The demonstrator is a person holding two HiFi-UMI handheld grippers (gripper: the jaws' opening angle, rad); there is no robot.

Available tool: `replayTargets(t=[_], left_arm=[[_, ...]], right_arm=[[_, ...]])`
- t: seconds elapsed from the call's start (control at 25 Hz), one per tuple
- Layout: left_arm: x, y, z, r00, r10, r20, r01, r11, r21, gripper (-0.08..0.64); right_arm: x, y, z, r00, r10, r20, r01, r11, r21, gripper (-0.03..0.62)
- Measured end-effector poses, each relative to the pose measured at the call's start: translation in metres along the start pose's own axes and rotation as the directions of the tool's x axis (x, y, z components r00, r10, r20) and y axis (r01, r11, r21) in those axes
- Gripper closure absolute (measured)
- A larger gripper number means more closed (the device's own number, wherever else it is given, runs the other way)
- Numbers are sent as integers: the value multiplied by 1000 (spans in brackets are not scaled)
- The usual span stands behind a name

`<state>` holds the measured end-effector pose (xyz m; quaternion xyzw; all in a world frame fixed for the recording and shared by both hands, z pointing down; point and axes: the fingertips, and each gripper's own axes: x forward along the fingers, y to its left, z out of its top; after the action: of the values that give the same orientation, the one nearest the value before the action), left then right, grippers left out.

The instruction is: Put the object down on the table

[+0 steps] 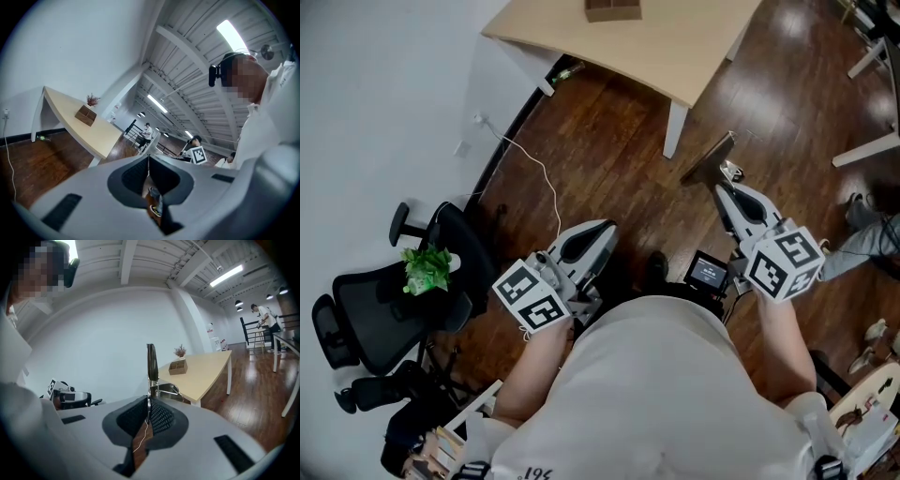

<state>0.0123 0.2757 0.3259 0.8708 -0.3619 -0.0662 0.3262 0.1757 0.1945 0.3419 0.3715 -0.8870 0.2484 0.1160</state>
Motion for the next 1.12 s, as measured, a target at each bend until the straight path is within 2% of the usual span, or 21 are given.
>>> replayTargets(t=[0.24,0.4,0.84,1.12], left_arm=[[8,28,8,1000,-7,-2,7,1000,4,560],[20,84,42,1000,-27,-2,27,999,-17,560],[32,199,143,996,-89,-27,89,996,-21,560],[38,243,167,992,-118,-51,117,993,-17,560]], right_arm=[[24,-9,1,1000,-7,3,7,1000,2,589],[84,-16,26,1000,-28,-6,28,1000,2,589],[213,-19,98,995,-96,3,96,995,5,589],[254,-29,106,989,-149,23,148,988,35,589]])
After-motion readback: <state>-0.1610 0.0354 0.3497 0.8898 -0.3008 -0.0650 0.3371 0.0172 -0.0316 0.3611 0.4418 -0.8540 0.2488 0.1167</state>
